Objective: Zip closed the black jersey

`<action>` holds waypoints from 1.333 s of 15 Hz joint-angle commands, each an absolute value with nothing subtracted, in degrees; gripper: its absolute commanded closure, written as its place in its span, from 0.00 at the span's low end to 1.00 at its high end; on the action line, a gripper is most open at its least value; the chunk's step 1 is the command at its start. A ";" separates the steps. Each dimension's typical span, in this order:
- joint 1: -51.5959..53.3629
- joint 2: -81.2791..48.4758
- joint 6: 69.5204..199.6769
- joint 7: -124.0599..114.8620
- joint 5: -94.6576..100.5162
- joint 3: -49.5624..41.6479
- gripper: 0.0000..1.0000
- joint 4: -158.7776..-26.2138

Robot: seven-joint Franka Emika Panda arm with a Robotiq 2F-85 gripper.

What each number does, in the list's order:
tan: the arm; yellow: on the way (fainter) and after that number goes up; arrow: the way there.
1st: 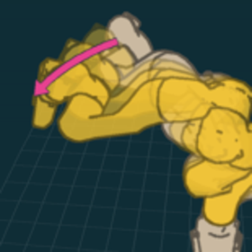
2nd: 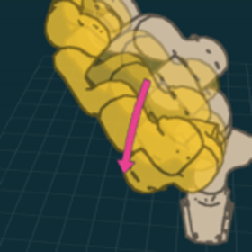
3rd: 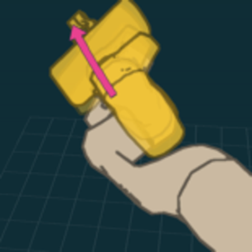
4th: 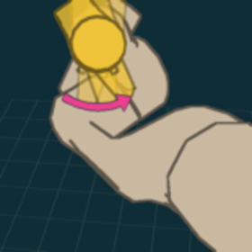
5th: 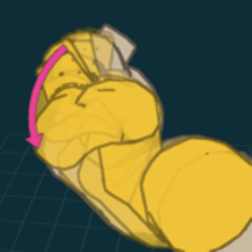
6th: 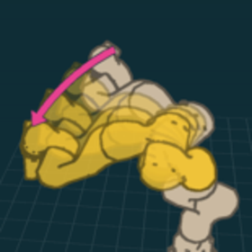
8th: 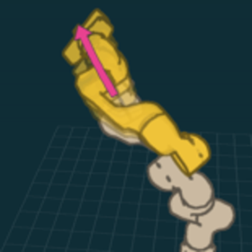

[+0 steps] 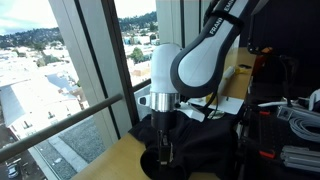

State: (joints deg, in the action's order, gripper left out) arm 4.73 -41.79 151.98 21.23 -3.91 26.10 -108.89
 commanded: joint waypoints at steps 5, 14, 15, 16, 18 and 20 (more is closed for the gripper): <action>-3.68 -25.46 154.56 20.28 -8.69 23.33 0.00 -124.61; -4.75 -7.75 145.17 15.23 -2.32 4.76 0.00 -134.47; -4.97 -6.61 143.45 15.46 -1.67 3.35 0.00 -134.15; -5.11 -5.40 141.00 15.70 -1.17 2.13 0.00 -133.44; -5.03 -3.76 137.17 15.27 0.15 0.06 0.00 -132.14; -4.82 -2.38 133.18 15.02 1.28 -1.17 0.00 -130.82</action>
